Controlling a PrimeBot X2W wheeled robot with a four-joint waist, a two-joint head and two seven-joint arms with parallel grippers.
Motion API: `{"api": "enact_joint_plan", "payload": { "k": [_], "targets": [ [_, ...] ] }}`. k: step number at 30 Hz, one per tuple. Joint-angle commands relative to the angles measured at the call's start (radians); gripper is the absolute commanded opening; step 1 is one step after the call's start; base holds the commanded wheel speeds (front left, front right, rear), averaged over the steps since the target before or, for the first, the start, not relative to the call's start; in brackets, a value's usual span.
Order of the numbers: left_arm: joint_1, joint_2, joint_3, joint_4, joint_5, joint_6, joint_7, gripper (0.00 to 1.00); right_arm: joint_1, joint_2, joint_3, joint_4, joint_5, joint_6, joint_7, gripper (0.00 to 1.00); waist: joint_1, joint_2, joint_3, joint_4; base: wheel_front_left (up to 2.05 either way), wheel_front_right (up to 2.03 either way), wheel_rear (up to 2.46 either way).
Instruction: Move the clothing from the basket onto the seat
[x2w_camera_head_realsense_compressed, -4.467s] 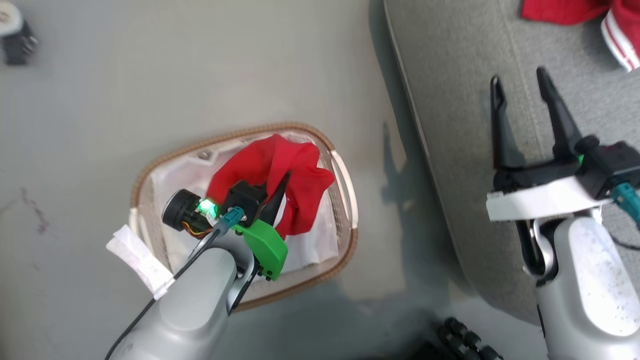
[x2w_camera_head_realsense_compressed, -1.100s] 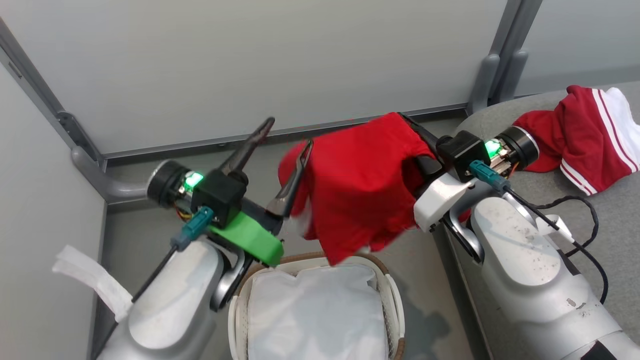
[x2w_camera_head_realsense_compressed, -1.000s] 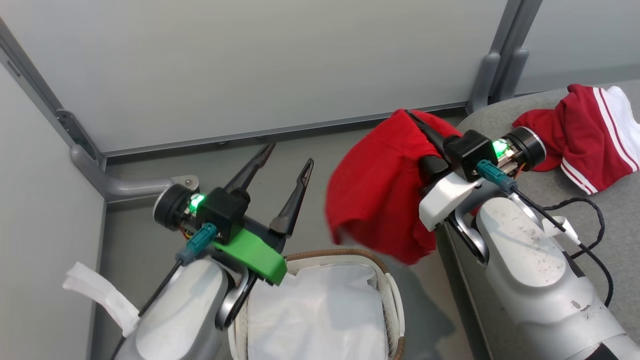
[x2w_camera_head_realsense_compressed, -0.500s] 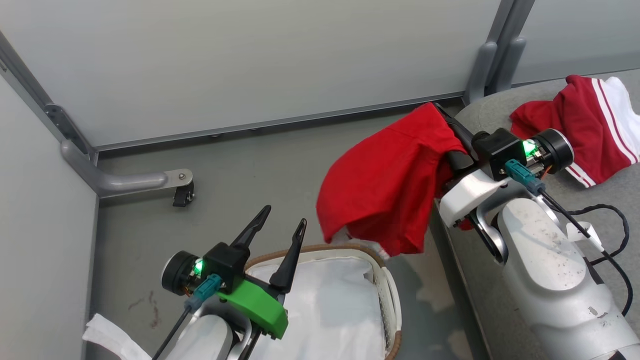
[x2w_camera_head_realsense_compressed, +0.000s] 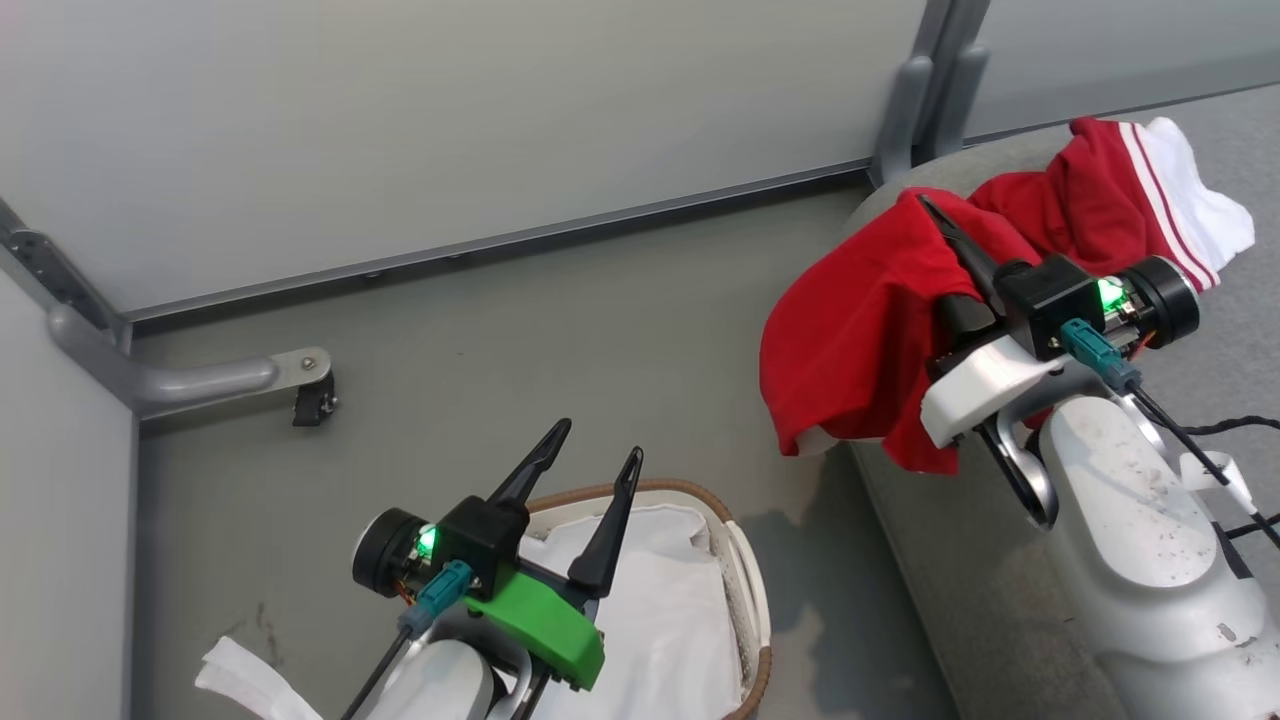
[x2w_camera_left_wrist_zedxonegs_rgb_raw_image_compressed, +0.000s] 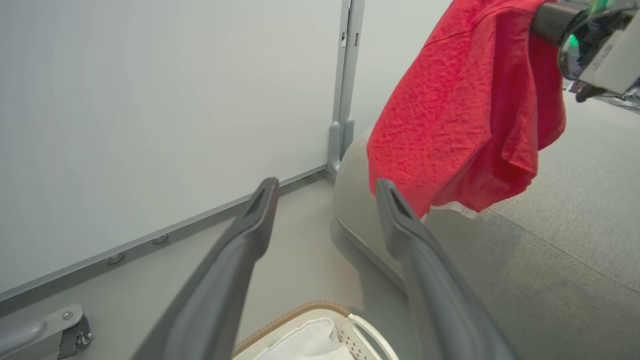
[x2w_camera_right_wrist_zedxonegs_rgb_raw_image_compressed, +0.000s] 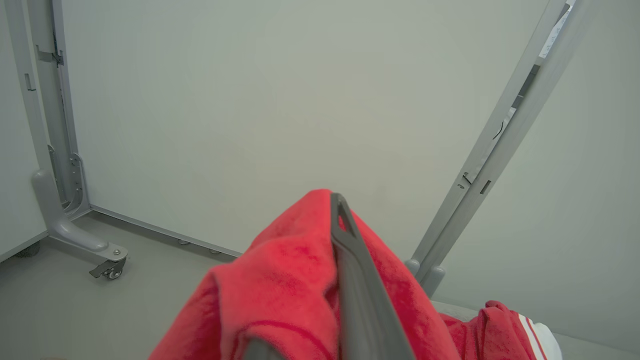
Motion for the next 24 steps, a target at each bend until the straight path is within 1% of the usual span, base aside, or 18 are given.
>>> {"api": "enact_joint_plan", "payload": {
  "k": [1,8,14,19,24],
  "targets": [
    [0.008,-0.003,-0.002,-0.006,0.004,-0.003,-0.001,1.0,0.022,-0.012,-0.011,-0.008,-0.007,-0.001,-0.002,0.0,0.0,-0.0001,0.013,-0.046,0.0,0.0,0.0],
    [-0.005,-0.019,-0.019,-0.014,0.008,-0.002,-0.001,1.0,0.042,-0.037,-0.048,-0.023,-0.014,-0.001,-0.002,0.0,0.0,-0.0001,0.031,-0.15,0.0,0.0,0.0],
    [-0.026,-0.027,-0.045,-0.012,0.008,-0.003,-0.001,1.0,0.056,-0.04,-0.072,-0.034,-0.015,-0.001,-0.002,0.0,0.0,-0.0001,0.047,-0.23,0.0,0.0,0.0],
    [-0.036,-0.027,-0.068,-0.011,0.006,-0.003,-0.001,1.0,0.06,-0.036,-0.087,-0.043,-0.015,-0.001,-0.002,0.0,0.0,-0.0001,0.062,-0.269,0.0,0.0,0.0],
    [-0.045,-0.021,-0.087,-0.015,0.009,-0.003,-0.001,1.0,0.065,-0.049,-0.118,-0.046,-0.027,-0.001,-0.002,0.0,0.0,-0.0001,0.085,-0.279,0.0,0.0,0.0]
  ]
}}
